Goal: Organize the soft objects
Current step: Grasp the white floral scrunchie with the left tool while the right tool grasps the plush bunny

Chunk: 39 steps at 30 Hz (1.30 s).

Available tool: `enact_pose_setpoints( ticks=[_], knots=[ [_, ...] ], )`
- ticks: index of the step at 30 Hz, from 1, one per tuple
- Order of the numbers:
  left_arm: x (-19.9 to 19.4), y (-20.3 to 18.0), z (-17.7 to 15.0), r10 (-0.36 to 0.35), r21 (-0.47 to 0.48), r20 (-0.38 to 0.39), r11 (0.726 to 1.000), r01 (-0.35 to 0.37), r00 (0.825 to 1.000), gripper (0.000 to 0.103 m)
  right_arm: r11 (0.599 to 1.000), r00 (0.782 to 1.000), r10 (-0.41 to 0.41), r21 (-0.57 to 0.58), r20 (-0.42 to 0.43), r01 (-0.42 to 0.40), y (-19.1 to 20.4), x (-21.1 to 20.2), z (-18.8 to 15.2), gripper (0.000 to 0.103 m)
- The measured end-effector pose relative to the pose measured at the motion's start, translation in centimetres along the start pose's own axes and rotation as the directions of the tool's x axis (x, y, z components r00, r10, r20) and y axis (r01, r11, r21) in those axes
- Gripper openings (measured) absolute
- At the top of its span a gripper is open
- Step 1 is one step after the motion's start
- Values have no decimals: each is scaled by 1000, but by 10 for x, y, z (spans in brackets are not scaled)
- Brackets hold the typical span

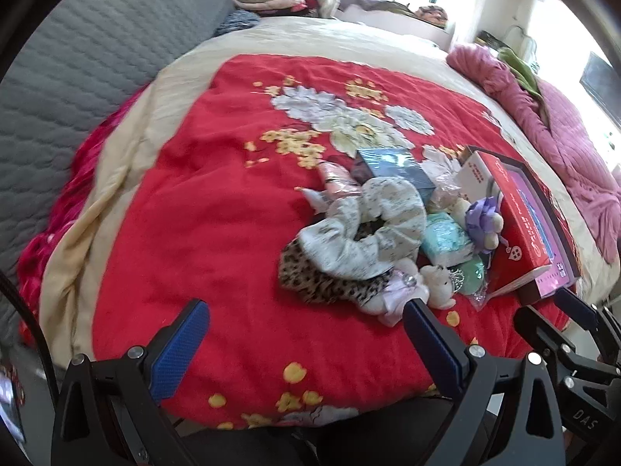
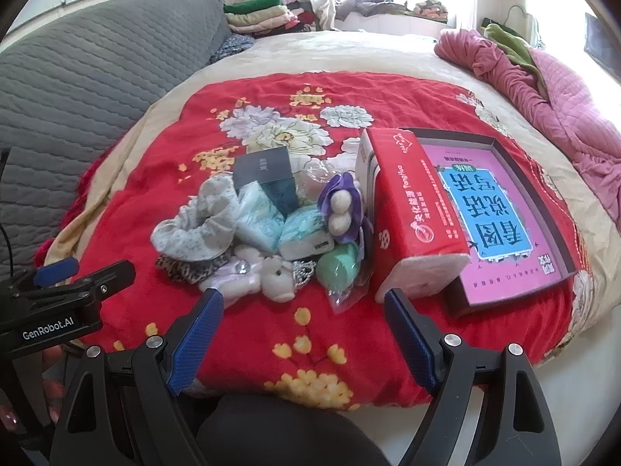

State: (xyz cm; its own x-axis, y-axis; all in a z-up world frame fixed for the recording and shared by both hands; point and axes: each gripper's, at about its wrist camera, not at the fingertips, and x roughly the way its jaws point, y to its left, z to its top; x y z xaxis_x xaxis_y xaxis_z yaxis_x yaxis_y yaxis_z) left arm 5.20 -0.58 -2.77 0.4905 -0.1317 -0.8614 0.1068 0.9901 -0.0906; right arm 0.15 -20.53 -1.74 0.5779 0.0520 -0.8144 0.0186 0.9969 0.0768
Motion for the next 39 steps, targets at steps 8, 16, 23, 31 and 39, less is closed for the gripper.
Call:
enact_pose_setpoints(
  ticks=[8, 16, 23, 31, 39],
  knots=[
    [39, -6, 28, -3, 51, -49, 999, 6, 999, 100, 999, 999, -33, -16, 4, 33, -6, 31, 28, 85],
    [72, -8, 46, -17, 75, -86, 997, 24, 996, 98, 996, 997, -66, -54, -28, 65, -1, 69, 52, 72],
    [90, -5, 53, -64, 63, -119, 995, 72, 991, 71, 992, 990, -113, -73, -80, 107, -2, 98, 59, 56],
    [96, -9, 56, -116, 66, -122, 990, 125, 986, 35, 986, 981, -160, -66, -106, 153, -8, 116, 63, 29],
    [81, -5, 60, -165, 51, -72, 984, 169, 984, 19, 995, 992, -97, 2, -78, 98, -23, 100, 63, 20]
  ],
)
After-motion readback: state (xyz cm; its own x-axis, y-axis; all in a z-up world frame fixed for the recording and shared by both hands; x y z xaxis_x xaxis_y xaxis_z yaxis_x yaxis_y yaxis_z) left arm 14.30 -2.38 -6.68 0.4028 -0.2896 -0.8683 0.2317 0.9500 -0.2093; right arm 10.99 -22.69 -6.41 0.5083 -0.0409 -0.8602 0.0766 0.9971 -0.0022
